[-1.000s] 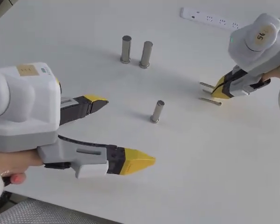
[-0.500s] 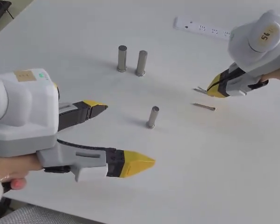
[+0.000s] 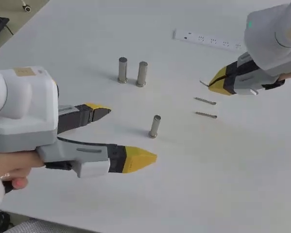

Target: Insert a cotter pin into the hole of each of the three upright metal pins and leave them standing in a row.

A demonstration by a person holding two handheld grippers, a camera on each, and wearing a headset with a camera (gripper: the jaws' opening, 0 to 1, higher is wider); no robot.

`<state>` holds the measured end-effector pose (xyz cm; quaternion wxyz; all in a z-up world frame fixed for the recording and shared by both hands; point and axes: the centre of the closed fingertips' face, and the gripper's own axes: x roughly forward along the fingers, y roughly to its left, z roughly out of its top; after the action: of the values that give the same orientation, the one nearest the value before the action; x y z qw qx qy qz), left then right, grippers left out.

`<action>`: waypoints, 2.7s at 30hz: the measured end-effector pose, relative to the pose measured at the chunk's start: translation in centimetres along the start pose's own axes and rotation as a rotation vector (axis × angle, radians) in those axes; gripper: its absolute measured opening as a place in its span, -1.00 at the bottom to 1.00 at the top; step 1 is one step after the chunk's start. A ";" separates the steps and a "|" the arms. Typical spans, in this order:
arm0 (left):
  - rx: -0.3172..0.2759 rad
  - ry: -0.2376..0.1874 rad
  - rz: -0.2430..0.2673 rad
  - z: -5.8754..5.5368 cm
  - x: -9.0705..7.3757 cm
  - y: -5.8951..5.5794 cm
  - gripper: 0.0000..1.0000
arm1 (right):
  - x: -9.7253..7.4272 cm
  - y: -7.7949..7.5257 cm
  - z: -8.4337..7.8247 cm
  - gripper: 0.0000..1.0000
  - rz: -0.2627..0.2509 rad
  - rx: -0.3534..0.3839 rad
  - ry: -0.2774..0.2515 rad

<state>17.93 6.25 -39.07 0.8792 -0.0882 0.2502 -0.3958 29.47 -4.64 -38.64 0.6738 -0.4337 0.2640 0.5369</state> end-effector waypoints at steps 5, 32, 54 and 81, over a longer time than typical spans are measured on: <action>-0.036 -0.023 -0.012 1.2 0.5 -0.2 0.56 | -0.7 0.1 0.7 -1.00 -0.035 -0.012 -0.024; -0.254 -0.092 -0.190 4.5 5.3 -3.8 -0.14 | -3.7 7.4 2.7 -1.00 -0.125 -0.132 -0.113; -0.278 -0.054 -0.252 3.8 6.2 -5.5 -0.78 | -3.9 9.4 3.5 -1.00 -0.160 -0.234 -0.092; -0.252 -0.077 -0.262 4.1 5.1 -6.3 -1.00 | -4.1 9.7 5.4 -1.00 -0.187 -0.240 -0.135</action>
<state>18.75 -1.90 -35.19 0.8112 -0.2445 0.2501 -0.4687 18.51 -1.51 -35.59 0.6804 -0.4968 0.1107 0.5273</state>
